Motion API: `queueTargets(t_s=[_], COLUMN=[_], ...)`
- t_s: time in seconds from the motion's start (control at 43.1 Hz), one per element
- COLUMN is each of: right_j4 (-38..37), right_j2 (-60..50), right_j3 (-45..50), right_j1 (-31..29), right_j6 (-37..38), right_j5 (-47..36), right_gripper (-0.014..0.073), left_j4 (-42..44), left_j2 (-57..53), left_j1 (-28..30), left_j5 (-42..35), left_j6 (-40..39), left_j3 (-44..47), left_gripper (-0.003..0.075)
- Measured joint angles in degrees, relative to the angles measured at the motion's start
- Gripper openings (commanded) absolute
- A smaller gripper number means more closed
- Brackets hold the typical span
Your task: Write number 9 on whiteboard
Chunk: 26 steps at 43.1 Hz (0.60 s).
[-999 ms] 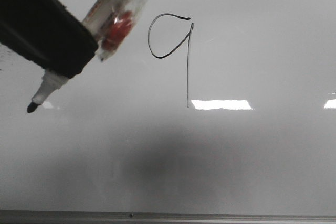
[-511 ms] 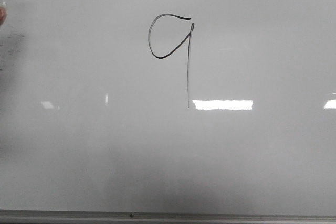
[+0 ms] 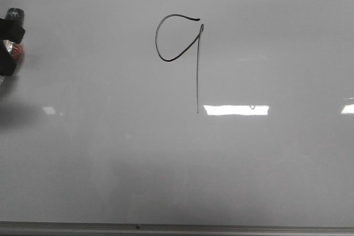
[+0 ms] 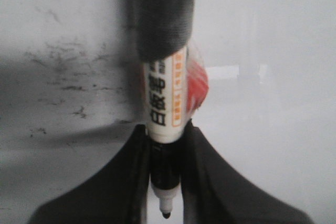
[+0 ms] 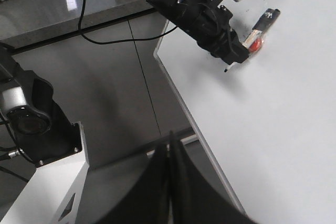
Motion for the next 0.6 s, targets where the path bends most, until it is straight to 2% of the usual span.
queueTargets(t_s=[0.255, 0.465, 0.604], right_j4=[0.0, 0.0, 0.0], right_j2=[0.0, 0.0, 0.0], right_j3=[0.0, 0.0, 0.0], right_j1=[0.0, 0.0, 0.0], right_j6=[0.0, 0.0, 0.0], right_j5=[0.0, 0.1, 0.7], right_gripper=[-0.0106, -0.0106, -0.0106], left_j4=[-0.1, -0.1, -0.1], left_j2=[0.1, 0.3, 0.3], left_j1=[0.0, 0.0, 0.0], left_j5=[0.0, -0.5, -1.3], left_j6=[0.0, 0.0, 0.0], left_j3=[0.0, 0.0, 0.0], left_gripper=[0.0112, 0.0279, 0.0350])
